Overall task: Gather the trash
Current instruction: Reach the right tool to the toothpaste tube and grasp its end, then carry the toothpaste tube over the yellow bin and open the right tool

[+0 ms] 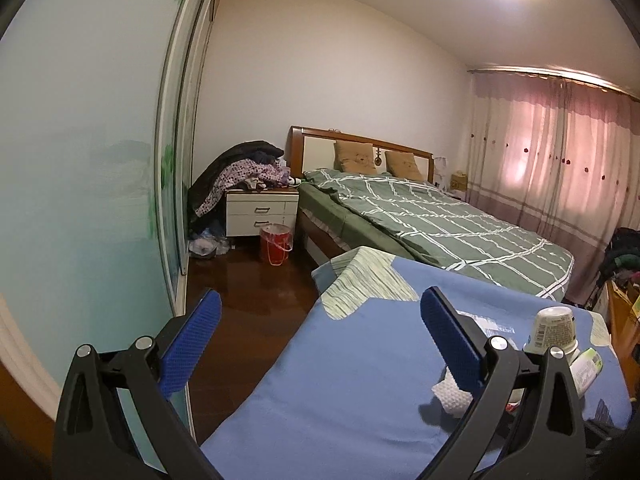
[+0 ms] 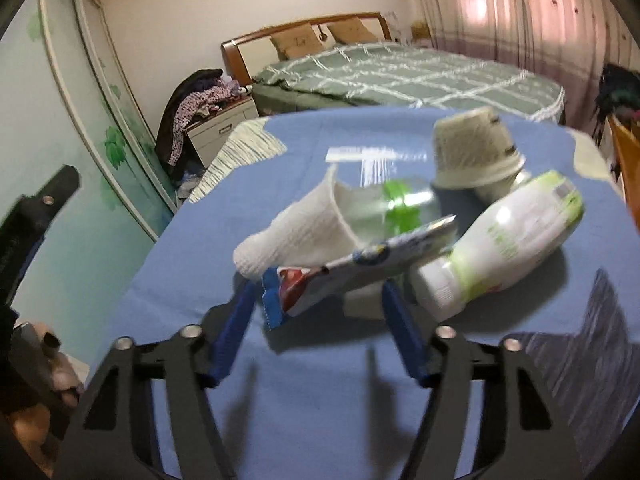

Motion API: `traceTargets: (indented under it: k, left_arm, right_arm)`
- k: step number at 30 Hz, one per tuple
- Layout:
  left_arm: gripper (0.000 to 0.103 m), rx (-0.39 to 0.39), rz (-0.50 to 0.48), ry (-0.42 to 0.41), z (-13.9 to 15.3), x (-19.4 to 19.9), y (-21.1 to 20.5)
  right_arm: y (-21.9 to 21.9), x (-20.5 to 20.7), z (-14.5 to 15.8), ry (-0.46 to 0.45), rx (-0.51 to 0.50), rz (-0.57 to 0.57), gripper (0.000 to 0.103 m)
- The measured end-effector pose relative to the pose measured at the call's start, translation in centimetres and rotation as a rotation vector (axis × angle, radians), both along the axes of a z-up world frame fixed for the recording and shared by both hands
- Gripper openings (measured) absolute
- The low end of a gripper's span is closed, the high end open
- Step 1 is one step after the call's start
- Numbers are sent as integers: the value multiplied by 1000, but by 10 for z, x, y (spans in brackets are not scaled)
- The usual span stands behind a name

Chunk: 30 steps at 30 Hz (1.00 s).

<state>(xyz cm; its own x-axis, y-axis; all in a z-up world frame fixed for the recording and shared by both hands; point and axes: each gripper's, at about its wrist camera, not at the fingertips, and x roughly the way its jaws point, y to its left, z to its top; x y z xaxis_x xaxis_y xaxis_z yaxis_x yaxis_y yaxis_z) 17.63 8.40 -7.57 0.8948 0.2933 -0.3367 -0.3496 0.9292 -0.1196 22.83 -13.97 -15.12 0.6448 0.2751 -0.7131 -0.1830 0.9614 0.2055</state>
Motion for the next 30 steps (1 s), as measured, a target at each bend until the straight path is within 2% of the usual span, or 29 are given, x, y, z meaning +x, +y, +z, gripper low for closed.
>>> traceTargets:
  k: [2, 3, 4, 5, 6, 8, 16, 22, 23, 26, 29, 30]
  left_arm:
    - [98, 18, 0, -7, 2, -3, -4]
    - [98, 23, -1, -9, 1, -3, -6]
    - [98, 32, -2, -11, 1, -3, -8]
    - [98, 37, -3, -12, 2, -3, -9]
    - [98, 44, -6, -11, 1, -4, -12]
    - [98, 47, -11, -7, 0, -4, -14]
    - [98, 43, -10, 0, 0, -3, -16]
    - [98, 47, -20, 7, 1, -3, -19]
    - [98, 47, -21, 9, 1, -3, -19]
    - [98, 48, -20, 13, 1, -2, -19]
    - [98, 47, -22, 16, 0, -1, -19]
    - [98, 49, -22, 17, 0, -2, -20]
  right_arm:
    - [2, 6, -6, 28, 17, -6, 56]
    - [2, 8, -7, 38, 28, -7, 51]
    - [3, 10, -9, 47, 40, -7, 46]
    - [3, 13, -12, 60, 54, -3, 31]
    - [2, 15, -15, 79, 75, 6, 25]
    - [-2, 15, -19, 101, 119, 22, 19]
    - [-9, -16, 1, 31, 114, 86, 17]
    - [-19, -49, 9, 15, 100, 180, 17]
    - [-21, -55, 9, 8, 81, 186, 17]
    - [-25, -71, 12, -76, -67, 152, 17]
    - [-41, -79, 8, -51, -52, 154, 17]
    - [-50, -81, 6, -51, -77, 131, 17]
